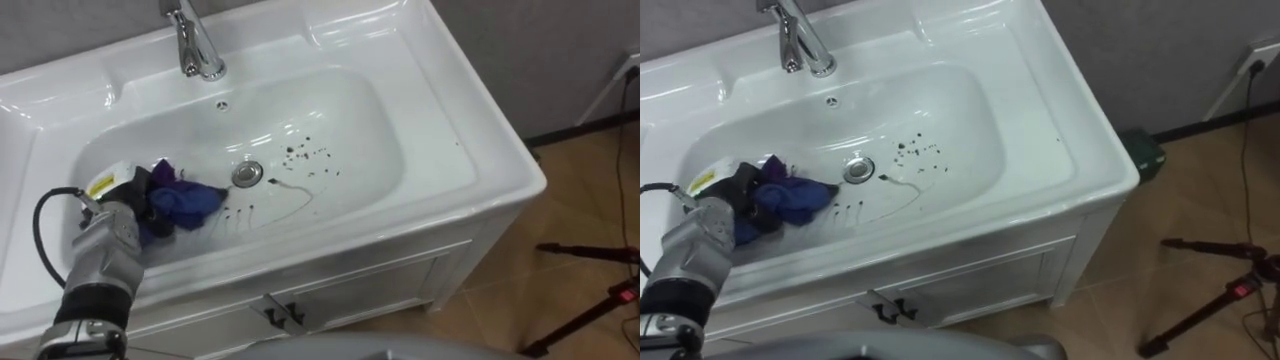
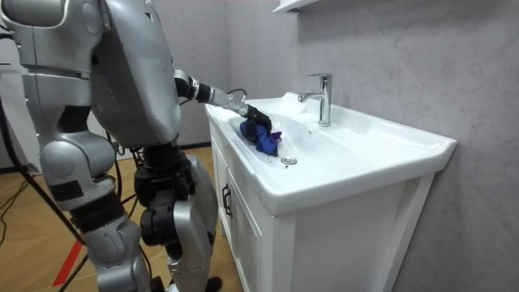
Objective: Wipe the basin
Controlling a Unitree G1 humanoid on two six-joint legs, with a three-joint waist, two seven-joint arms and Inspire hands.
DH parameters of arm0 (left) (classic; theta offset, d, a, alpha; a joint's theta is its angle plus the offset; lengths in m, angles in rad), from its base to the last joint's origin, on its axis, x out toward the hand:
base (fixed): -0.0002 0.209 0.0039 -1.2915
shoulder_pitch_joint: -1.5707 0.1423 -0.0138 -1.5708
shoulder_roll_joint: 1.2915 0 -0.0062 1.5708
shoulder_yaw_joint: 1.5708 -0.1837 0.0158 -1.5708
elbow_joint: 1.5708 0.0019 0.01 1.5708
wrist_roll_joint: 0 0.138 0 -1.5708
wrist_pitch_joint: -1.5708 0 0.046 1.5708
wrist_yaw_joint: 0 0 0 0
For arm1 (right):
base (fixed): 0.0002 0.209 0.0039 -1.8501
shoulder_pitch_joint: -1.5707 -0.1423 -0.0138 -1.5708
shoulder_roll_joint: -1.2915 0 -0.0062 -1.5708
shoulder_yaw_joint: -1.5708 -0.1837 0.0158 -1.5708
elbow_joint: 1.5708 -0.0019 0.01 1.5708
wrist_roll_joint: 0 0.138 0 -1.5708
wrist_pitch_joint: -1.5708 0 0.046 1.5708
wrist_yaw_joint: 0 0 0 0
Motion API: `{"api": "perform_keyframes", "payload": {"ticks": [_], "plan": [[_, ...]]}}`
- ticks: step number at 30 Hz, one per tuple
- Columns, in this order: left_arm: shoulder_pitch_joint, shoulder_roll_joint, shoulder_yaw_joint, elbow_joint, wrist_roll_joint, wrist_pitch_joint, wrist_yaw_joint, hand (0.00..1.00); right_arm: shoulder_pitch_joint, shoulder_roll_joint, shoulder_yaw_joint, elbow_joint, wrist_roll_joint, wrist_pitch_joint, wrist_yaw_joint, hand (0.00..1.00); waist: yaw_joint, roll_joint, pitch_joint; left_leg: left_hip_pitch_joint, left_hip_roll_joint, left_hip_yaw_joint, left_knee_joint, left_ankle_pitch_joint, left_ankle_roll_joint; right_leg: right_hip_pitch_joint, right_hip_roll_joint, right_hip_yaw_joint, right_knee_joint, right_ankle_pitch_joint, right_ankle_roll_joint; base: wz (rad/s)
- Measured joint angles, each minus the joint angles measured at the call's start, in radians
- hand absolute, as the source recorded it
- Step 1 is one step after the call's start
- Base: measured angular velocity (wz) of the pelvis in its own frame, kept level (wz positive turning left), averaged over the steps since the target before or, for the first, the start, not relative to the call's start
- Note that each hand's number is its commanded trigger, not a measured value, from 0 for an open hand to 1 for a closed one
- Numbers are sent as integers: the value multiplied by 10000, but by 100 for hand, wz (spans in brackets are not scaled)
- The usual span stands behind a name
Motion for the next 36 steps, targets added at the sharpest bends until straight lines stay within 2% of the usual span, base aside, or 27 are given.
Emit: {"api": "perform_keyframes", "payload": {"ticks": [5,11,13,15,21,25,29,32,36], "plan": [[-224,1,-87,56,-872,67,-826,100,-106,2,3,5,-4,-32,38,0,-107,-4,1,24,-39,37,-44,0,0,-1,-66,-92,82,-45,30,4],[-319,-20,-116,78,-2812,91,-1508,100,-265,63,53,253,120,-3,-110,0,-317,-32,19,28,-26,172,-58,-1,-1,-22,-85,-15,63,-52,43,-1],[-318,-9,-329,-26,-3392,92,-1602,100,-174,77,178,276,129,8,-119,0,-346,-65,38,22,-14,179,-58,-1,0,-25,-102,-28,64,-56,52,0],[-316,-35,-449,-345,-3930,94,-2057,100,-134,197,243,322,71,76,-63,0,-390,-148,84,-33,-17,173,-59,-1,0,-76,-103,-27,62,-59,57,0],[-517,-454,-1364,-838,-4326,48,-2545,100,-341,293,470,318,128,88,216,0,-794,-259,96,-65,-38,142,-107,-1,1,-117,-148,-61,52,-49,80,-1],[-759,-781,-1967,-896,-4706,-142,-2597,100,-665,311,826,326,141,76,195,0,-848,-291,108,-27,-42,202,-180,0,0,-104,-137,-39,-22,-35,94,-1],[-792,-774,-2257,-1011,-4915,-201,-2613,100,-740,343,864,321,161,64,76,0,-867,-287,111,-16,-108,219,-304,0,0,-73,-115,-83,-146,-7,97,5],[-811,-775,-2464,-1173,-5040,-184,-2612,100,-793,354,1267,368,167,98,-79,0,-961,-270,111,-107,-136,194,-294,1,1,-55,-134,-159,-270,22,126,11],[-825,-774,-2814,-1453,-5190,-102,-2608,100,-883,373,1606,471,169,191,-138,0,-1165,-115,111,-189,-185,278,-301,2,5,-143,-217,-169,-290,36,179,-1]]}}
